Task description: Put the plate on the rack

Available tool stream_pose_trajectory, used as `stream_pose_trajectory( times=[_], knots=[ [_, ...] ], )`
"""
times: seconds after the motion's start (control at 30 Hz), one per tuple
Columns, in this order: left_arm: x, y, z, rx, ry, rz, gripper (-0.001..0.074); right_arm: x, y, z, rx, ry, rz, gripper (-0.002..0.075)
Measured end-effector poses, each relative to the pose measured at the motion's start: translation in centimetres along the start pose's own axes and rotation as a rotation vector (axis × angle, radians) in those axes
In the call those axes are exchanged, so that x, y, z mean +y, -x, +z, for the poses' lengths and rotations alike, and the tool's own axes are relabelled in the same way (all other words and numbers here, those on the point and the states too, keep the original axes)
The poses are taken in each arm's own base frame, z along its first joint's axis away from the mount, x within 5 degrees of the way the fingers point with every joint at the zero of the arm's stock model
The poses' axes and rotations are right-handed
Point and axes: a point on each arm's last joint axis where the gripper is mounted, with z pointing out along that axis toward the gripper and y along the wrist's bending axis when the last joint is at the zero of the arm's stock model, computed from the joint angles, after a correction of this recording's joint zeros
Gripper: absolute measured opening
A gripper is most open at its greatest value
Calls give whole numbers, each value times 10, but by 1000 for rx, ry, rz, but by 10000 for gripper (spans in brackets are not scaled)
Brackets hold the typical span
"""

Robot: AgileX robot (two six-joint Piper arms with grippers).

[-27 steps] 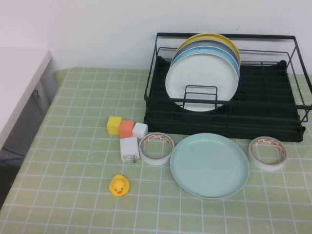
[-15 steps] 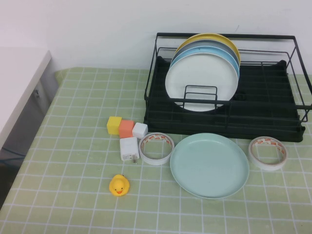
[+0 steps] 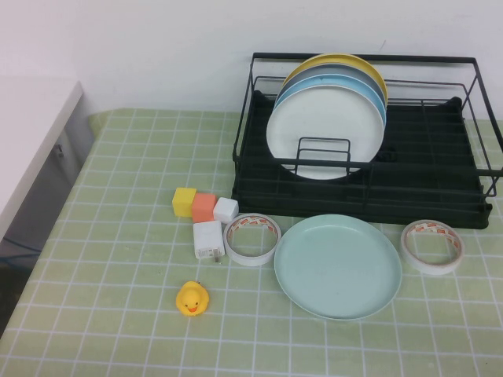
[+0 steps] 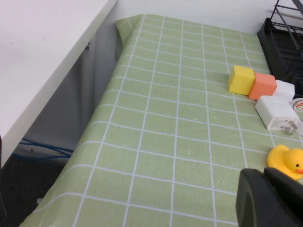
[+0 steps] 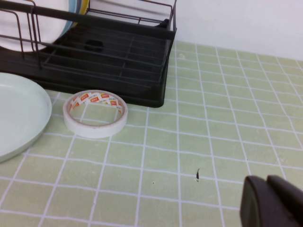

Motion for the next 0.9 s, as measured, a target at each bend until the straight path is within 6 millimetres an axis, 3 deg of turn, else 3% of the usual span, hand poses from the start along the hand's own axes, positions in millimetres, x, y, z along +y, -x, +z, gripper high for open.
stream_pose_trajectory(
  times=[0.9],
  knots=[
    [1,0,0,-2,8,21,-2,0,0,0,2,0,2,10]
  ],
)
